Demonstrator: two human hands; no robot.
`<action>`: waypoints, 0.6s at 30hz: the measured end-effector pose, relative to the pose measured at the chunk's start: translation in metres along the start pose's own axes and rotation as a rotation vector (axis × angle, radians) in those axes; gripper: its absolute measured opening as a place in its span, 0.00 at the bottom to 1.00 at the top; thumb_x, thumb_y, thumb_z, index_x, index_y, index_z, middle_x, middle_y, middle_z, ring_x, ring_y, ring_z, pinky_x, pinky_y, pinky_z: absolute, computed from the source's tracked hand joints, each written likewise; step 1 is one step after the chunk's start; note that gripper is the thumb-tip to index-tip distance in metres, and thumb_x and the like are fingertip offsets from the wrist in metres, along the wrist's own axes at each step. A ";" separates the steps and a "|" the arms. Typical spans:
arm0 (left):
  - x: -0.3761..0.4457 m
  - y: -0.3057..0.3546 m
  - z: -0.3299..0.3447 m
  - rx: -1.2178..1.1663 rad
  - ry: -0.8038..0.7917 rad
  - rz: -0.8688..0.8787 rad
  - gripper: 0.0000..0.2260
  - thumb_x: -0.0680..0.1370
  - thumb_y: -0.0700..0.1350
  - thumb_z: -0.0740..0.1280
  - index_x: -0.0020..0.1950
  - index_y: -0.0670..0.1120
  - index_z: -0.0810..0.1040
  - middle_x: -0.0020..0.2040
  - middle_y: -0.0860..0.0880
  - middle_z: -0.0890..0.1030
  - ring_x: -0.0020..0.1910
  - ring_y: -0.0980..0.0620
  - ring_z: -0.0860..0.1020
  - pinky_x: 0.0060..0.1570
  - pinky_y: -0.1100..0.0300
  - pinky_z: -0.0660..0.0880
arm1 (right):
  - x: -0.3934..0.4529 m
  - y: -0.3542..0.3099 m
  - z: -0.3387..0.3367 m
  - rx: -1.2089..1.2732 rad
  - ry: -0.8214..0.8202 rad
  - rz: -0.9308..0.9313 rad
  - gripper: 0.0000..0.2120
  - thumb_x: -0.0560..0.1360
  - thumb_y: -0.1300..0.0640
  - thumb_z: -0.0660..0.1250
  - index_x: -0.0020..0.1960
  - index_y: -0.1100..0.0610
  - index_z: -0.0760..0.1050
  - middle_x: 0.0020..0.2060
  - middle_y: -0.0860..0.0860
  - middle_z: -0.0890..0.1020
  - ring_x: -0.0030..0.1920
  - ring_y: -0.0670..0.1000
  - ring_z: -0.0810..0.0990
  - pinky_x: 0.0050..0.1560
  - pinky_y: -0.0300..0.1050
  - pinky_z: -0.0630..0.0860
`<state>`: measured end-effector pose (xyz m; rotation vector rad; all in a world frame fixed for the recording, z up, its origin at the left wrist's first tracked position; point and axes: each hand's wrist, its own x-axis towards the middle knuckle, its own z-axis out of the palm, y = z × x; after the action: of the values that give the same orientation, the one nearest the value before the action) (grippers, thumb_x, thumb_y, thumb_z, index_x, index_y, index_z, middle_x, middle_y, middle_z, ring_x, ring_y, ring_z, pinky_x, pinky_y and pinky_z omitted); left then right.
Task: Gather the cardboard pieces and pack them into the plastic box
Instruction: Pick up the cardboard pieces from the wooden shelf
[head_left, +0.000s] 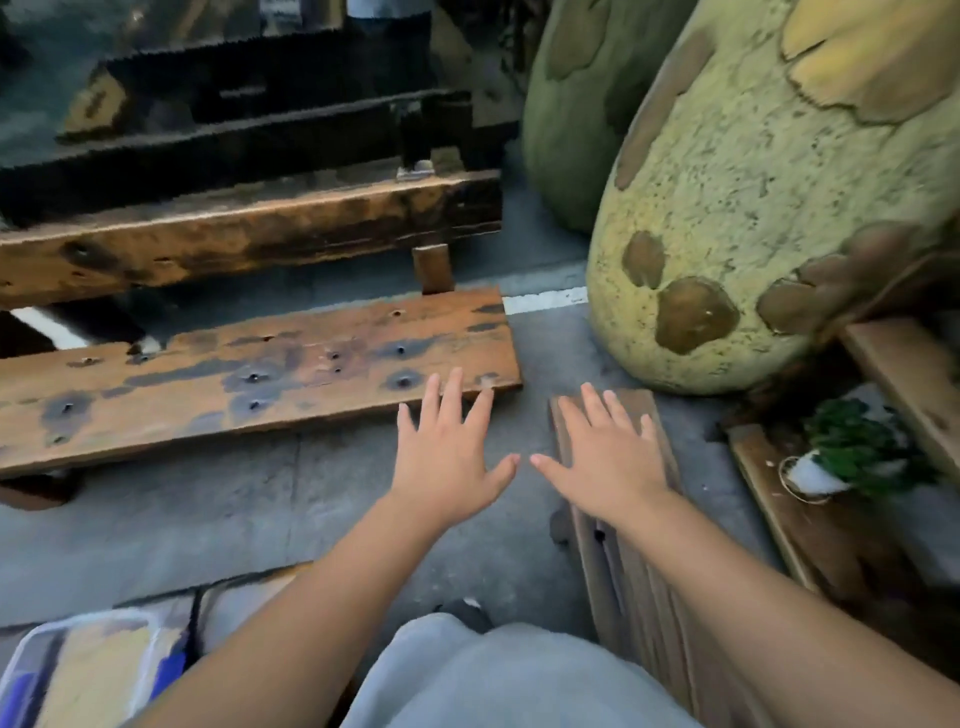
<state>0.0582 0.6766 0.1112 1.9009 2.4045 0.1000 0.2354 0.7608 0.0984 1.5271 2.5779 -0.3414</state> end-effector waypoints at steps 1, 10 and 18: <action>0.013 0.009 0.003 -0.001 -0.027 0.075 0.37 0.71 0.69 0.52 0.75 0.53 0.57 0.79 0.44 0.50 0.77 0.41 0.47 0.68 0.33 0.55 | -0.005 0.011 0.000 0.014 0.001 0.074 0.42 0.71 0.26 0.51 0.78 0.46 0.49 0.80 0.49 0.45 0.78 0.53 0.44 0.73 0.65 0.50; 0.074 0.084 0.008 0.034 -0.148 0.634 0.38 0.70 0.73 0.47 0.75 0.54 0.57 0.79 0.44 0.51 0.77 0.40 0.48 0.68 0.32 0.56 | -0.064 0.058 -0.001 0.125 0.051 0.595 0.47 0.65 0.21 0.44 0.78 0.44 0.46 0.79 0.48 0.46 0.78 0.53 0.45 0.71 0.66 0.51; 0.075 0.158 0.015 0.056 -0.244 0.983 0.40 0.68 0.73 0.47 0.75 0.55 0.54 0.79 0.45 0.48 0.77 0.41 0.47 0.69 0.32 0.53 | -0.135 0.073 0.019 0.218 0.087 0.954 0.47 0.64 0.20 0.44 0.77 0.43 0.48 0.79 0.48 0.48 0.78 0.53 0.47 0.72 0.66 0.53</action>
<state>0.1955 0.7859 0.1106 2.7169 1.1582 -0.1409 0.3644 0.6754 0.1002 2.6324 1.5878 -0.4314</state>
